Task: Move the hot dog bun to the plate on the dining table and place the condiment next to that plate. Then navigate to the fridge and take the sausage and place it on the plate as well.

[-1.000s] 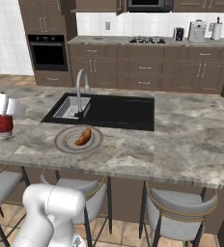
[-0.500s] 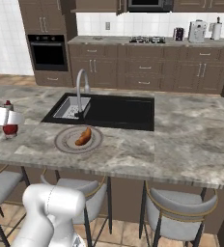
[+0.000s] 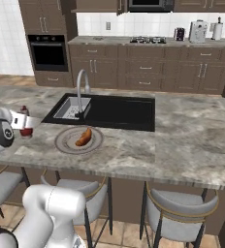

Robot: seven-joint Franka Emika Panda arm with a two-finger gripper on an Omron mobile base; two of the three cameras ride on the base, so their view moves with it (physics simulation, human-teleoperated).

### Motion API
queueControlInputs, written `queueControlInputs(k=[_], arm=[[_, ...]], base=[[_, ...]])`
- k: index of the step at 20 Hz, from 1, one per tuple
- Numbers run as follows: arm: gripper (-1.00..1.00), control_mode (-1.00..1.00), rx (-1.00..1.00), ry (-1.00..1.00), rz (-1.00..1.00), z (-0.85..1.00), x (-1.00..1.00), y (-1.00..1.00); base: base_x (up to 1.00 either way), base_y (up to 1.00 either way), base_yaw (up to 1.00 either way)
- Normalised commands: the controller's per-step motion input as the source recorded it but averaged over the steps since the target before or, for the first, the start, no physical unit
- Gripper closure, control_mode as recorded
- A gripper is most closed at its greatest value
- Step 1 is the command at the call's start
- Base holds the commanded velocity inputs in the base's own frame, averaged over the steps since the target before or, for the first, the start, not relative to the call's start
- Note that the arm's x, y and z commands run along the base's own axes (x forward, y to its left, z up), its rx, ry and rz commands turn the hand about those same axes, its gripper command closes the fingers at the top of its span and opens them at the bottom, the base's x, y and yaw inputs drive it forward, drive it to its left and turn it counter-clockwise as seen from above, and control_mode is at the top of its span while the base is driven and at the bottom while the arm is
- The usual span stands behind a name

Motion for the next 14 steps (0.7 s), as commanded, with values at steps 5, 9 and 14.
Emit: queueControlInputs(k=[5,9,14], arm=[[1.00,-1.00,0.00,0.00,0.00,-0.51,0.30,0.34],[1.00,-1.00,0.00,0.00,-0.04,-0.21,0.31,0.29],[1.00,-1.00,0.00,0.00,-0.07,-0.23,0.37,0.05]], base=[[0.00,0.00,0.00],[0.00,0.00,0.00],[0.00,0.00,0.00]])
